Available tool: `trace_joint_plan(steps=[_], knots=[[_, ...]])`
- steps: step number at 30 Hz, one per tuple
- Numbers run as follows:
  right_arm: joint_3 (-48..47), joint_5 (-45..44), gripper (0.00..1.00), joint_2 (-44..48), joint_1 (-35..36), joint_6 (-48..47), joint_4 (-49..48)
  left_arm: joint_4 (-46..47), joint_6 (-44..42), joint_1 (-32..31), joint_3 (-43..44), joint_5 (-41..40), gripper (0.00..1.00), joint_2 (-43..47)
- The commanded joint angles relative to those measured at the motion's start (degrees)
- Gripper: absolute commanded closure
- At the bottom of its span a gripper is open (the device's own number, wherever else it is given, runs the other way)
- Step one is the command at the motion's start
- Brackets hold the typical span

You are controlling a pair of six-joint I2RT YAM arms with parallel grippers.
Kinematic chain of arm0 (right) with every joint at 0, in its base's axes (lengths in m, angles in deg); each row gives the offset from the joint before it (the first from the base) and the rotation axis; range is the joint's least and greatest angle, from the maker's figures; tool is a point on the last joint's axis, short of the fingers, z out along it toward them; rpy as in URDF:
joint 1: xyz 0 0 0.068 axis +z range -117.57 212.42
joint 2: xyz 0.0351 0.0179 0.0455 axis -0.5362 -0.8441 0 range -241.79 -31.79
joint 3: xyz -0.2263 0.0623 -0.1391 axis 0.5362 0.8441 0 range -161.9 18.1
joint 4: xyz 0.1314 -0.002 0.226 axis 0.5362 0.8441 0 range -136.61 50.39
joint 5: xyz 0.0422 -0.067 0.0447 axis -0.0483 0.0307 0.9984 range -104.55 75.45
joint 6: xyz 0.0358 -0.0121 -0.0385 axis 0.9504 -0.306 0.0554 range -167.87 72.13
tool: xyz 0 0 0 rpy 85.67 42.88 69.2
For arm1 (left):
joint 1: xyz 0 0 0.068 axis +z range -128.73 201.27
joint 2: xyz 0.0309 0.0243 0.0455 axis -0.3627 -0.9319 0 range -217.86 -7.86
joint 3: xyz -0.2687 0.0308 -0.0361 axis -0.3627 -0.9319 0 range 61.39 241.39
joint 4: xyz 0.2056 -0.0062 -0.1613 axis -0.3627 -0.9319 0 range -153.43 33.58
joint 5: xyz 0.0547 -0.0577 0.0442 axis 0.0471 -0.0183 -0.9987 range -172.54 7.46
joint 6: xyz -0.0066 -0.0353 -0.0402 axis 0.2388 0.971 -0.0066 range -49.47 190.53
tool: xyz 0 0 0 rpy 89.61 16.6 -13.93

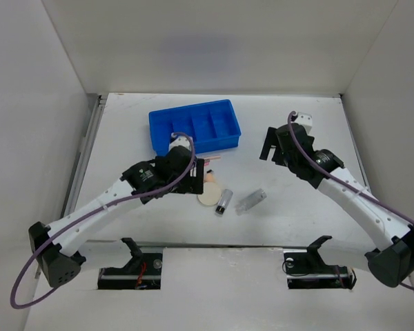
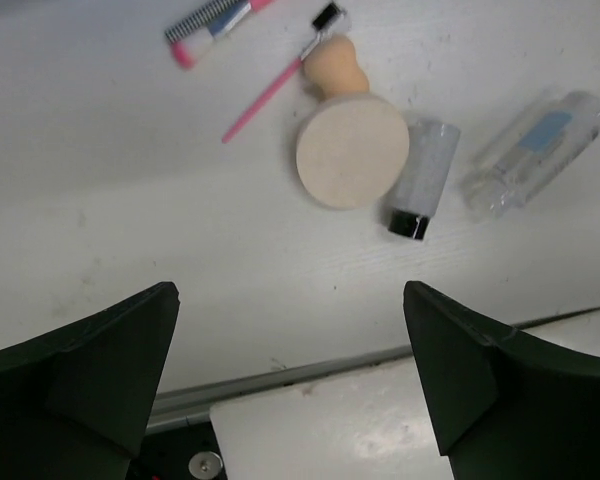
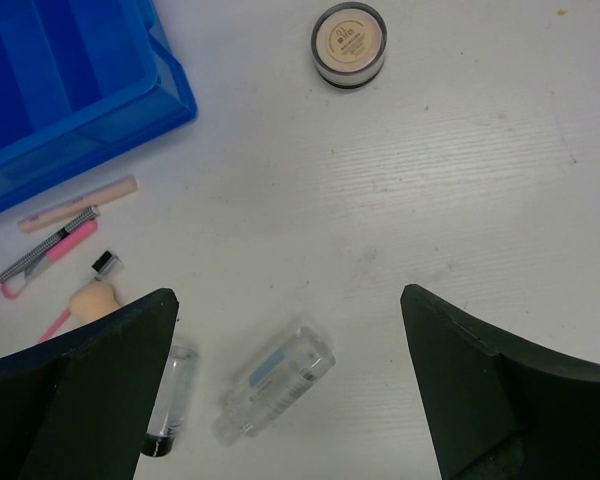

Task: Organize the makeup

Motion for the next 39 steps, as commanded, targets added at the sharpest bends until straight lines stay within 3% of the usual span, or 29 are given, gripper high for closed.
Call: trace_joint_plan(steps=[1, 7, 10, 17, 21, 25, 31, 36, 39], knots=[[1.24, -0.23, 0.00, 2.11, 0.01, 0.76, -0.38, 1.08, 6.90, -2.59, -6.59, 0.41, 0.07, 1.35], [0.72, 0.92, 0.00, -0.26, 0.01, 0.76, -0.91, 10.47, 6.55, -4.27, -9.87, 3.39, 0.13, -4.18], [0.72, 2.06, 0.00, -0.79, 0.01, 0.76, -0.91, 15.30, 8.21, -4.27, -9.87, 3.40, 0.28, -8.92], [-0.42, 1.27, 0.00, -0.79, 0.01, 0.76, 0.76, 22.17, 8.92, -0.23, -9.96, 8.31, 0.30, -19.03], [-0.42, 0.75, 0.00, -0.26, 0.01, 0.76, 1.38, 25.16, 9.44, 1.26, -14.25, 9.98, 0.30, -19.65], [-0.42, 0.75, 0.00, -1.06, 0.01, 0.76, 1.38, 28.32, 9.98, 2.85, -16.98, 11.22, 0.39, -20.79], [-0.95, 0.75, 0.00, -2.29, 0.01, 0.76, 1.38, 31.83, 8.57, 4.17, -17.17, 12.63, 0.42, -23.52], [-0.95, 0.13, 0.00, -2.29, 0.01, 0.76, 1.38, 31.23, 7.96, 4.17, -15.33, 12.02, 0.66, -26.33], [-0.95, 0.13, 0.00, -2.29, 0.01, 0.76, 1.38, 28.34, 7.96, 4.17, -14.71, 9.21, 0.86, -25.20]])
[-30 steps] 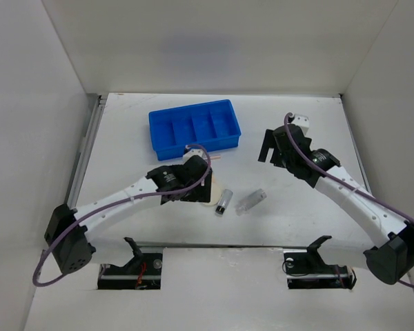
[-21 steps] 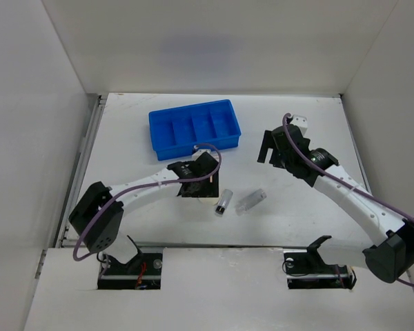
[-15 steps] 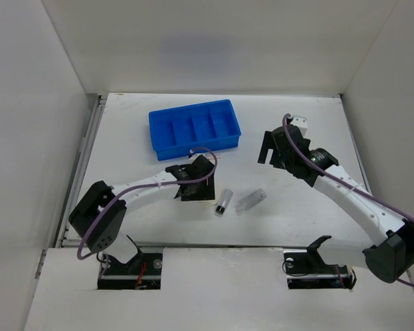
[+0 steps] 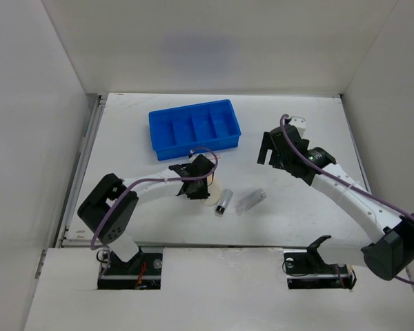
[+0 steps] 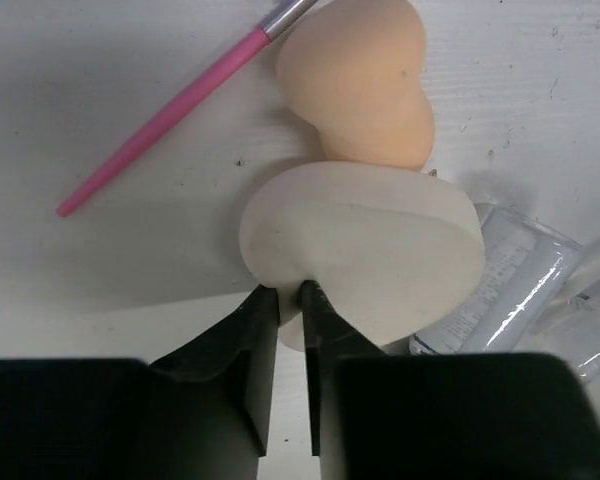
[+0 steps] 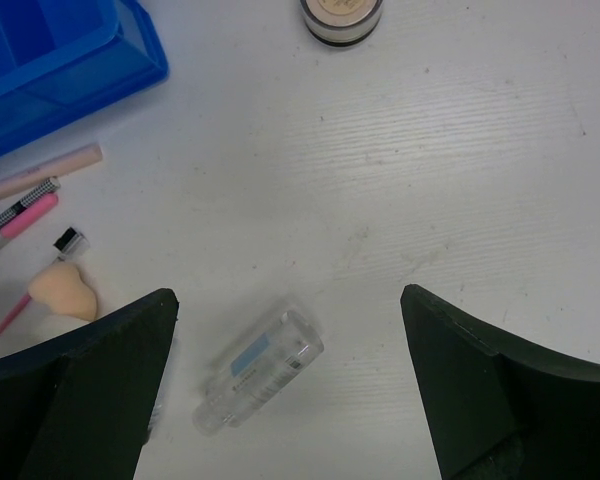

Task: Organize the makeup

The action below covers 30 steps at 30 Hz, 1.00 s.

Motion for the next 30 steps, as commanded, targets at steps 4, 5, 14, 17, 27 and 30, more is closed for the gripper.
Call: trace_joint_plan(steps=[4, 5, 14, 17, 27, 30], knots=[[-2.15, -1.16, 0.00, 0.16, 0.01, 0.56, -0.11, -8.50, -1.97, -0.01, 2.81, -6.01, 1.00, 5.73], [-2.15, -1.16, 0.00, 0.16, 0.01, 0.56, -0.11, -10.08, -2.58, -0.01, 3.59, -6.53, 1.00, 8.61], [-2.15, -1.16, 0.00, -0.89, 0.01, 0.56, -0.63, -27.40, -11.81, 0.60, 16.48, -14.96, 1.00, 20.68], [-2.68, -1.16, 0.00, -1.42, 0.01, 0.56, -0.63, -29.25, -14.71, 5.43, 23.61, -17.35, 1.00, 18.76], [-3.73, -2.29, 0.00, -3.18, 0.01, -0.49, -0.11, -30.38, -13.41, 26.27, 46.47, -9.09, 1.00, -7.50], [-4.26, -2.30, 0.00, -3.79, 0.01, -0.49, -0.11, -34.33, -12.35, 28.02, 57.10, -9.09, 1.00, -17.50]])
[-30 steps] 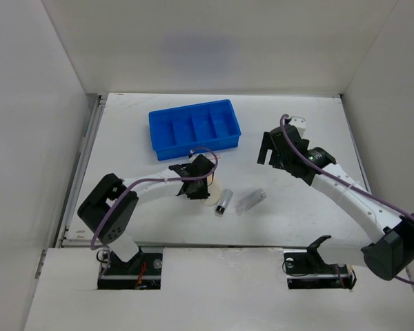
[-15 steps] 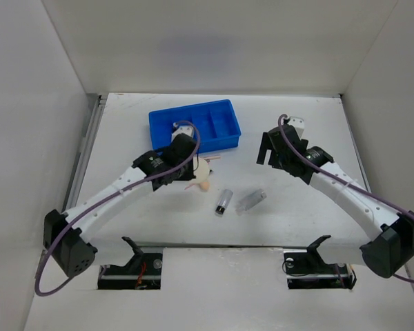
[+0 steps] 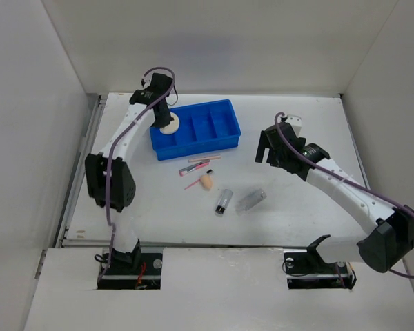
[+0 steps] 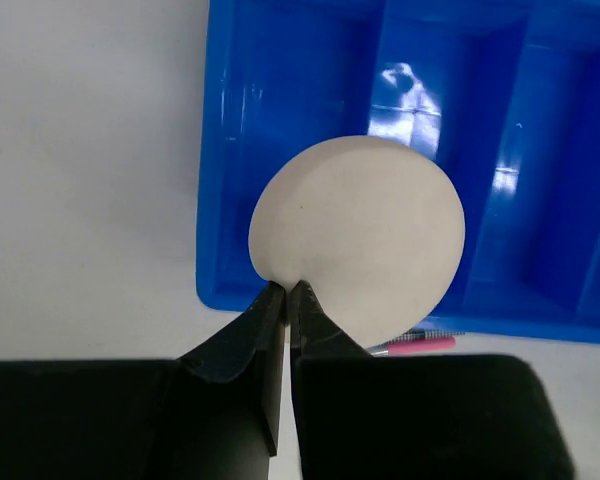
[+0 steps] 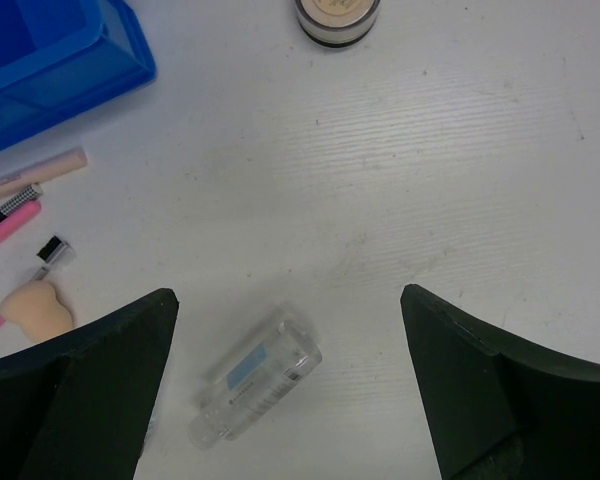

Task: Organize the makeup

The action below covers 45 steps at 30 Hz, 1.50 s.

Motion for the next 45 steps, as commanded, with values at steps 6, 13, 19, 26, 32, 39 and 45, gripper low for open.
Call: trace_joint_plan(steps=[6, 13, 19, 26, 32, 39, 45], knots=[[-2.71, -0.02, 0.00, -0.87, 0.01, -0.30, 0.33, -13.58, 1.41, 0.95, 24.23, -10.12, 1.00, -17.65], [-2.18, 0.51, 0.00, -3.68, 0.01, -0.30, 0.33, -16.13, 0.70, 1.57, 25.56, -17.08, 1.00, -21.61], [-2.71, 1.03, 0.00, -6.05, 0.01, -0.30, -0.19, -13.51, 1.32, 1.57, 20.21, -18.83, 1.00, -20.91], [-2.71, 1.03, 0.00, -6.58, 0.01, -0.30, -0.72, -13.58, 0.79, 1.57, 21.94, -16.38, 0.91, -23.80], [-2.71, 1.03, 0.00, -4.65, 0.01, -0.30, -0.19, -13.58, 0.17, 1.57, 21.95, -15.06, 0.23, -21.53], [-2.19, 1.03, 0.00, -2.10, 0.01, 1.28, 0.33, -12.36, -3.24, -4.57, 19.50, -13.76, 0.41, -7.92], [-0.95, -1.33, 0.00, 1.58, 0.01, 2.34, 0.33, -6.04, -1.59, -16.68, 2.90, -4.08, 0.54, 1.50]])
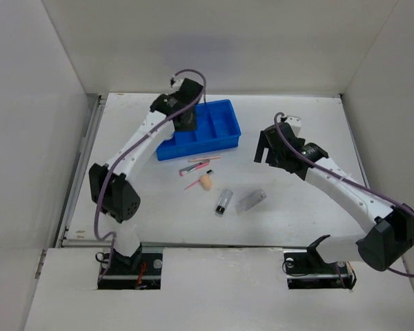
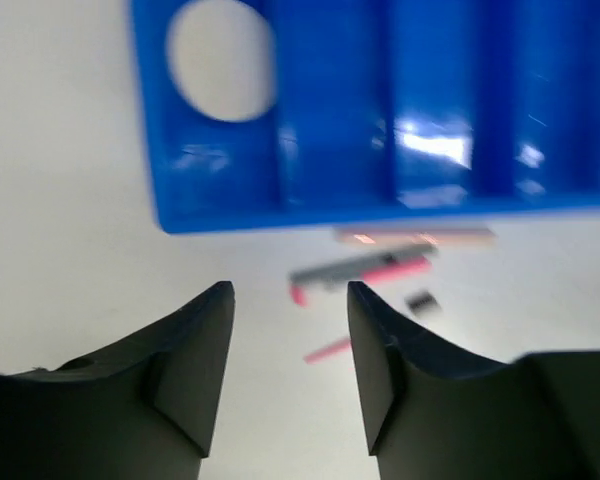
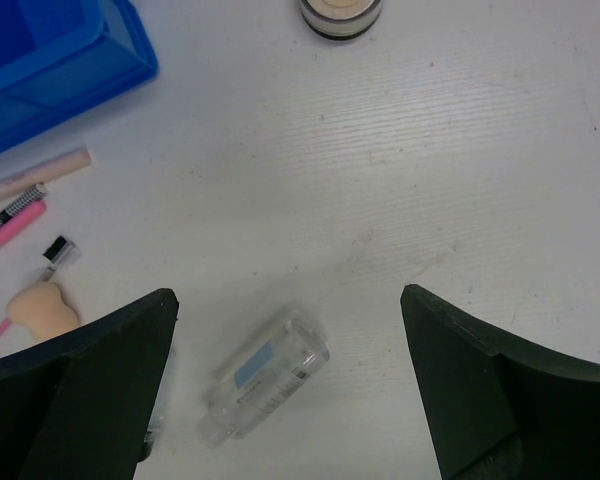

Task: Organize the makeup

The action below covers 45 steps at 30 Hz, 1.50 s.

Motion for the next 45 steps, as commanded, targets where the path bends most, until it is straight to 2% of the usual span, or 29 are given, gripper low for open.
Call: trace_joint_plan(steps=[1, 3, 6, 7, 9, 11, 12, 18, 20, 24, 31, 35, 38, 39, 40, 41, 45], knots=[[-0.62, -1.95, 0.00, 3.73, 0.01, 1.68, 0.66, 3.04, 0.82, -6.78, -6.99, 5.81, 0.56, 4.12], [0.43, -1.95, 0.00, 4.27, 0.01, 1.69, 0.66, 3.92, 3.88, -9.25, -11.04, 8.35, 0.60, 3.61], [0.96, -1.43, 0.00, 5.67, 0.01, 2.22, 0.66, 5.67, 9.77, -12.59, -15.26, 13.18, 0.59, 2.72], [0.96, -1.42, 0.00, 5.67, 0.01, 2.22, 0.66, 8.47, 15.01, -13.64, -17.01, 13.98, 0.53, 2.72], [0.96, -1.42, 0.00, 5.67, 0.01, 2.74, 1.28, 12.61, 19.52, -14.35, -23.16, 16.00, 0.45, 3.33], [0.96, -1.42, 0.00, 6.19, 0.01, 2.74, 1.28, 16.38, 24.27, -14.36, -26.68, 16.01, 0.38, 3.34], [0.96, -1.42, 0.00, 6.20, 0.01, 2.74, 1.28, 16.41, 27.34, -14.36, -27.66, 16.01, 0.38, 3.34], [1.49, -1.42, 0.00, 7.87, 0.01, 2.74, 1.89, 16.50, 31.84, -14.36, -28.28, 13.29, 0.37, 1.67], [1.49, -1.42, 0.00, 7.87, 0.01, 2.74, 1.89, 15.36, 34.64, -14.36, -27.67, 13.28, 0.43, 1.05], [1.49, -1.42, 0.00, 7.34, 0.01, 2.74, 1.89, 16.84, 37.21, -13.22, -31.44, 14.77, 0.48, -0.17], [2.01, -1.95, 0.00, 7.34, 0.01, 2.74, 1.89, 17.37, 36.60, -12.51, -32.15, 15.39, 0.53, -2.02], [2.01, -1.95, 0.00, 7.34, 0.01, 2.74, 1.89, 15.71, 35.36, -12.51, -30.84, 14.60, 0.61, -3.86], [2.01, -1.95, 0.00, 7.34, 0.01, 2.74, 1.89, 14.48, 34.75, -12.51, -30.83, 13.29, 0.74, -3.87], [2.01, -1.95, 0.00, 6.82, 0.01, 2.74, 1.89, 13.17, 33.97, -12.51, -30.83, 12.41, 0.82, -3.87], [2.01, -1.95, 0.00, 6.82, 0.01, 2.74, 1.89, 12.29, 33.18, -13.21, -29.26, 11.44, 0.94, -3.00], [2.01, -1.95, 0.00, 6.82, 0.01, 2.74, 1.89, 11.32, 30.30, -13.82, -28.20, 10.30, 1.00, -2.38], [2.01, -1.95, 0.00, 6.29, 0.01, 2.74, 1.89, 2.37, 22.12, -15.76, -19.33, 7.49, 1.00, -0.45]])
